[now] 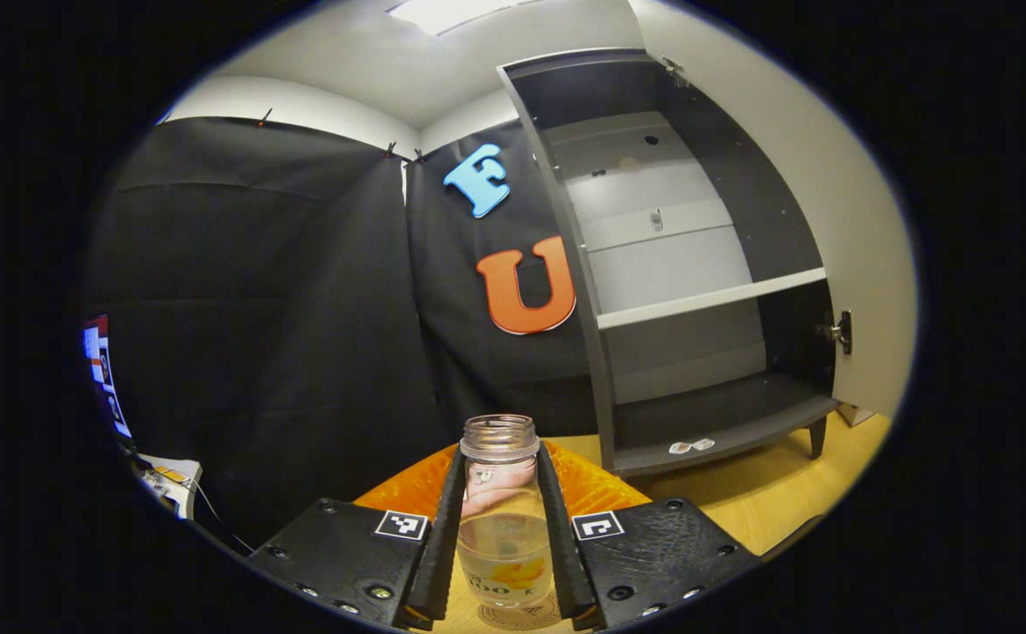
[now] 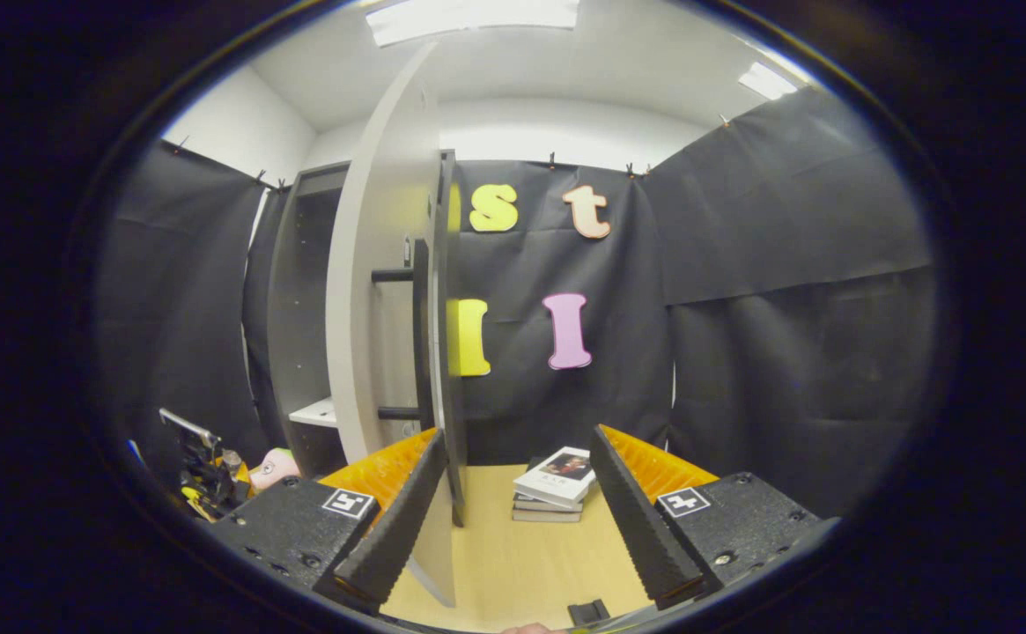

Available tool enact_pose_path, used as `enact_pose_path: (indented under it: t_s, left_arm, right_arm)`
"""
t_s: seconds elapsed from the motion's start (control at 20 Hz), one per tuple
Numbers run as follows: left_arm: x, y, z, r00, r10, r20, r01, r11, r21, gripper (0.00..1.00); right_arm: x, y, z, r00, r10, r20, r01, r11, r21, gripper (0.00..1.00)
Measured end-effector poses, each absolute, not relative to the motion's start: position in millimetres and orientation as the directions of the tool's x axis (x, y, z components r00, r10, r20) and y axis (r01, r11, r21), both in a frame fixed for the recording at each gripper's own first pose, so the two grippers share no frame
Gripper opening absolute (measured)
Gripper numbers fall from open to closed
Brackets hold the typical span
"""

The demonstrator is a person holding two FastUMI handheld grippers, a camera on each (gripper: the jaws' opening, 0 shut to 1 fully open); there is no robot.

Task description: Open the cabinet door with the right hand, grasp the bottle in the cabinet with the left hand and place it on the coaster, then close the cabinet door with the right hand.

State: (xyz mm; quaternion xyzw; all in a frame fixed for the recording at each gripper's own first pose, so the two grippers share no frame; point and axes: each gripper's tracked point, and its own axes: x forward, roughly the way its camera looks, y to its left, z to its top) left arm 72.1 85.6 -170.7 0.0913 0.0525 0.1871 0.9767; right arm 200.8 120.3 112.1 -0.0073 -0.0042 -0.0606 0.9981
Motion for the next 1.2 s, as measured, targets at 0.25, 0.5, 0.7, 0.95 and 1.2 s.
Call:
enact_pose_path:
  t_s: [0.25, 0.5, 0.7, 0.95, 1.2]
  left_arm:
    - [53.6, 97.8, -211.6, 0.915, 0.397, -0.071, -0.387, 0.914, 0.124, 0.45]
    - [50.9, 103.8, -224.4, 0.913, 0.399, -0.082, -0.392, 0.916, 0.088, 0.45]
    - [48.6, 101.8, -228.0, 0.917, 0.389, -0.086, -0.382, 0.920, 0.085, 0.48]
    - [47.6, 99.9, -226.9, 0.926, 0.363, -0.106, -0.356, 0.931, 0.077, 0.59]
    - [39.6, 97.5, -204.4, 0.932, 0.347, -0.102, -0.341, 0.937, 0.070, 0.86]
  right_arm:
    - [196.7, 116.7, 113.1, 0.991, -0.137, 0.002, 0.136, 0.990, -0.044, 1.00]
    - [194.7, 115.1, 110.5, 0.991, -0.134, -0.012, 0.132, 0.987, -0.089, 1.00]
    - [194.0, 117.2, 108.0, 0.992, -0.127, -0.012, 0.126, 0.989, -0.074, 1.00]
    - [193.4, 116.9, 105.6, 0.992, -0.126, -0.016, 0.125, 0.990, -0.062, 1.00]
    - [193.4, 115.2, 103.5, 0.992, -0.129, -0.009, 0.128, 0.991, -0.034, 1.00]
